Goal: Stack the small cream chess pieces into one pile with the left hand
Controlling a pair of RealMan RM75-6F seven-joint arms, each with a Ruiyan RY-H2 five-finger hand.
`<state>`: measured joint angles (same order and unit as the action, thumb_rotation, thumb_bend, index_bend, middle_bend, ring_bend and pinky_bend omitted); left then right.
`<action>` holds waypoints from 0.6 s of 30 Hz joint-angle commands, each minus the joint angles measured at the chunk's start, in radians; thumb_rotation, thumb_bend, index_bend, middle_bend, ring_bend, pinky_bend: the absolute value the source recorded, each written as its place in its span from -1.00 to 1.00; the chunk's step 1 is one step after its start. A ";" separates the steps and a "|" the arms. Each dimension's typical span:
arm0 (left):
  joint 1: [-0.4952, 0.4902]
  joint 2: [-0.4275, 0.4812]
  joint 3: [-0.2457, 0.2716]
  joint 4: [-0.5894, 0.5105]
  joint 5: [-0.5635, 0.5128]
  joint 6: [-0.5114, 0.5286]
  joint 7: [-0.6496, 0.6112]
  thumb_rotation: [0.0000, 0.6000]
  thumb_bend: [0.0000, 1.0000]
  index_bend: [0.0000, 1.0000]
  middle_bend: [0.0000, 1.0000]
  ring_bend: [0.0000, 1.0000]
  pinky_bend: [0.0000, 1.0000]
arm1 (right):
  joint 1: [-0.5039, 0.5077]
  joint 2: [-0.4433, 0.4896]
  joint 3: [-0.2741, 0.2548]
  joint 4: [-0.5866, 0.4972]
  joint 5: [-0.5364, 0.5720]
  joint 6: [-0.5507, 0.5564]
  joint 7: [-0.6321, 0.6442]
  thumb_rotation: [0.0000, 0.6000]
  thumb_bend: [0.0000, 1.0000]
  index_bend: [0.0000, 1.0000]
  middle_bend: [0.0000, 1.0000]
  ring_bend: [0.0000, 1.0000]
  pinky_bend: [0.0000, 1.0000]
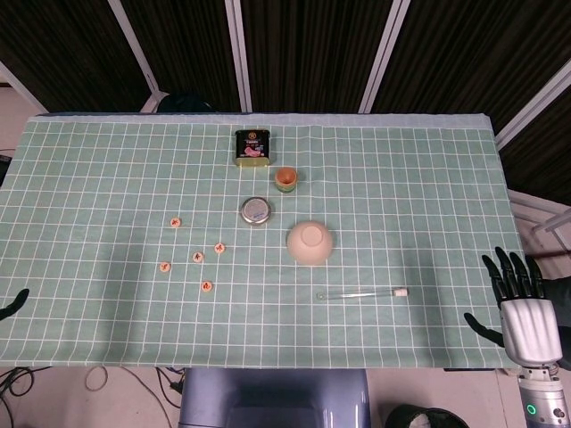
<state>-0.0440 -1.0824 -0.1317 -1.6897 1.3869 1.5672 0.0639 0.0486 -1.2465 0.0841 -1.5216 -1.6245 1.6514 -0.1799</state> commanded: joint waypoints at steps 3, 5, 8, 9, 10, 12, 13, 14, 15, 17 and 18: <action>-0.004 -0.002 0.000 0.004 0.000 -0.006 0.000 1.00 -0.65 -0.83 -1.00 -1.00 -1.00 | -0.001 0.000 -0.001 -0.001 -0.001 0.001 -0.002 1.00 -0.54 -0.82 -0.97 -1.00 -1.00; -0.009 -0.001 -0.001 0.008 0.011 -0.008 -0.016 1.00 -0.65 -0.82 -1.00 -1.00 -1.00 | -0.002 -0.001 0.002 -0.004 0.001 0.005 -0.004 1.00 -0.53 -0.82 -0.97 -1.00 -1.00; -0.024 0.001 -0.008 0.009 0.023 -0.017 -0.023 1.00 -0.66 -0.79 -1.00 -1.00 -1.00 | -0.004 -0.002 0.003 -0.010 0.008 0.004 0.000 1.00 -0.53 -0.82 -0.97 -1.00 -1.00; -0.035 0.002 -0.012 0.008 0.026 -0.027 -0.016 1.00 -0.66 -0.77 -1.00 -1.00 -1.00 | -0.004 -0.001 0.003 -0.011 0.010 0.003 0.000 1.00 -0.53 -0.82 -0.97 -1.00 -1.00; -0.050 0.006 -0.016 0.004 0.028 -0.045 -0.006 1.00 -0.66 -0.76 -1.00 -1.00 -1.00 | -0.004 -0.001 0.003 -0.012 0.009 0.002 0.000 1.00 -0.54 -0.82 -0.97 -1.00 -1.00; -0.109 0.020 -0.035 -0.026 0.019 -0.126 0.028 1.00 -0.66 -0.76 -1.00 -1.00 -1.00 | -0.004 0.000 0.001 -0.013 0.006 0.003 0.000 1.00 -0.54 -0.82 -0.97 -1.00 -1.00; -0.136 0.024 -0.045 -0.038 0.009 -0.159 0.046 1.00 -0.66 -0.76 -1.00 -1.00 -1.00 | -0.004 0.000 0.000 -0.014 0.005 0.002 -0.001 1.00 -0.54 -0.82 -0.97 -1.00 -1.00; -0.155 0.023 -0.054 -0.045 -0.002 -0.182 0.065 1.00 -0.66 -0.76 -1.00 -1.00 -1.00 | -0.004 -0.001 0.000 -0.014 0.006 0.001 -0.002 1.00 -0.54 -0.82 -0.97 -1.00 -1.00; -0.172 0.019 -0.061 -0.047 -0.006 -0.199 0.080 1.00 -0.66 -0.75 -1.00 -1.00 -1.00 | -0.004 -0.001 -0.001 -0.015 0.007 0.000 -0.002 1.00 -0.54 -0.82 -0.97 -1.00 -1.00; -0.228 -0.006 -0.079 -0.044 -0.022 -0.255 0.134 1.00 -0.66 -0.75 -1.00 -1.00 -1.00 | -0.004 -0.002 0.000 -0.018 0.011 -0.004 -0.001 1.00 -0.53 -0.82 -0.97 -1.00 -1.00; -0.256 -0.020 -0.086 -0.044 -0.037 -0.288 0.161 1.00 -0.66 -0.75 -1.00 -1.00 -1.00 | -0.004 -0.002 0.000 -0.018 0.012 -0.005 -0.002 1.00 -0.54 -0.82 -0.97 -1.00 -1.00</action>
<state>-0.2293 -1.0773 -0.1885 -1.7223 1.3817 1.3545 0.1574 0.0449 -1.2485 0.0843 -1.5393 -1.6127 1.6465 -0.1814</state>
